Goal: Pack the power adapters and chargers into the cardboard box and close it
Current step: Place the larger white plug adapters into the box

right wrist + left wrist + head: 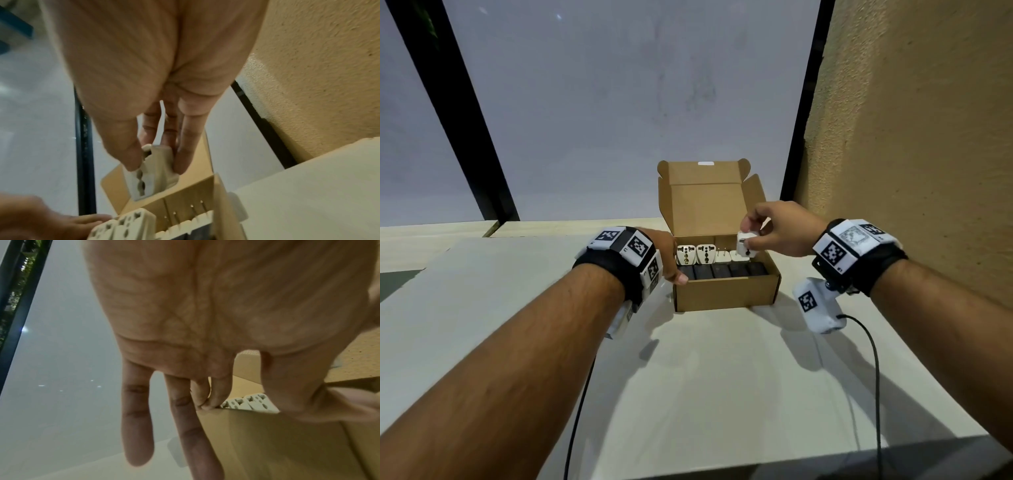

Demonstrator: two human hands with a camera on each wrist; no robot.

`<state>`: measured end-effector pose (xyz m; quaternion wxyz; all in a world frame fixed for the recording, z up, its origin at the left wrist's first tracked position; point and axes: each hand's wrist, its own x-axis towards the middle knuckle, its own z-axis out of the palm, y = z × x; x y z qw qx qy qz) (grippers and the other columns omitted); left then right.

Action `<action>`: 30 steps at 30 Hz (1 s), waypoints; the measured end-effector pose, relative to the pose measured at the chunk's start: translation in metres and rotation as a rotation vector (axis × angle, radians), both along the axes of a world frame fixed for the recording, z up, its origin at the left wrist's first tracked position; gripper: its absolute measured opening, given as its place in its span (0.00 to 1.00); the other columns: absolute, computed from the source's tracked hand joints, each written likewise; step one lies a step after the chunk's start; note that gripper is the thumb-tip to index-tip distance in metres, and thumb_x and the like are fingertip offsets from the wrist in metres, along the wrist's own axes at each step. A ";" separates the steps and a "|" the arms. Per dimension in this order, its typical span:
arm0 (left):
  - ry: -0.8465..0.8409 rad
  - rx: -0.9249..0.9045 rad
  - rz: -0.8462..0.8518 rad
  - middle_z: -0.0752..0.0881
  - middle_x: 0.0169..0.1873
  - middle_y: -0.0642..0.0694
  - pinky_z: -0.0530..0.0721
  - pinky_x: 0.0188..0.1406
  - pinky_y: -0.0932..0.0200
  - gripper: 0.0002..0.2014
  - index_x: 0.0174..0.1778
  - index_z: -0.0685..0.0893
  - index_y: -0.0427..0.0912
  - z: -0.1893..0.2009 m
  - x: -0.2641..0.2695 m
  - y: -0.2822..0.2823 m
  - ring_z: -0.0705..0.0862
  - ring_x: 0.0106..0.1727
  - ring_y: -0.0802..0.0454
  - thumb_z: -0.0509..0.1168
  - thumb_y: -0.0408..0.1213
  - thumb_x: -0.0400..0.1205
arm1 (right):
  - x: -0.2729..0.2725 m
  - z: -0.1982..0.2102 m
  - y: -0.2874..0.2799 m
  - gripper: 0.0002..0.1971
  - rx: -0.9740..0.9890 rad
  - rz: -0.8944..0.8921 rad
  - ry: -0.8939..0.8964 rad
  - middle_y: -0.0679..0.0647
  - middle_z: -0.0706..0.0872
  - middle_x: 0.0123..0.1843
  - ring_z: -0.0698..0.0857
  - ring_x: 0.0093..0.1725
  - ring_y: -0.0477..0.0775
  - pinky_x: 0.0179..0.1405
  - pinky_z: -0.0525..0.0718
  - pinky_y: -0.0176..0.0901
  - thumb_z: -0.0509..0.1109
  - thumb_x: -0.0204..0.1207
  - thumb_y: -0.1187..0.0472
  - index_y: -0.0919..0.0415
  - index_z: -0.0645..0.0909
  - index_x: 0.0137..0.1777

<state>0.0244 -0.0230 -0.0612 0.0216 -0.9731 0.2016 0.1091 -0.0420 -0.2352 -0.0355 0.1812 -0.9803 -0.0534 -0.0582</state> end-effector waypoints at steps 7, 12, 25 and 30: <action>-0.037 0.091 -0.018 0.85 0.43 0.48 0.77 0.46 0.58 0.31 0.66 0.81 0.42 -0.004 0.005 -0.003 0.85 0.46 0.50 0.71 0.60 0.74 | 0.033 -0.020 0.000 0.11 0.023 -0.022 -0.007 0.48 0.86 0.49 0.85 0.46 0.51 0.43 0.78 0.35 0.76 0.74 0.53 0.54 0.83 0.53; 0.012 0.088 -0.028 0.85 0.41 0.48 0.75 0.43 0.60 0.29 0.63 0.83 0.42 -0.003 0.011 -0.001 0.84 0.43 0.50 0.73 0.59 0.73 | 0.047 -0.026 0.013 0.11 -0.075 0.024 -0.011 0.49 0.88 0.52 0.81 0.46 0.45 0.43 0.74 0.31 0.76 0.75 0.56 0.58 0.86 0.55; -0.035 0.212 -0.065 0.89 0.55 0.47 0.75 0.48 0.57 0.32 0.64 0.84 0.45 -0.005 0.018 -0.007 0.86 0.56 0.47 0.70 0.65 0.72 | 0.059 -0.039 0.016 0.10 -0.125 0.012 0.056 0.54 0.89 0.55 0.86 0.55 0.53 0.52 0.79 0.38 0.73 0.78 0.58 0.59 0.86 0.57; 0.034 0.137 -0.036 0.87 0.52 0.48 0.74 0.51 0.57 0.35 0.70 0.80 0.43 -0.002 0.017 -0.003 0.84 0.56 0.48 0.70 0.64 0.73 | 0.057 -0.039 0.011 0.16 -0.145 0.017 0.042 0.53 0.88 0.60 0.84 0.61 0.52 0.55 0.74 0.35 0.74 0.76 0.59 0.59 0.84 0.64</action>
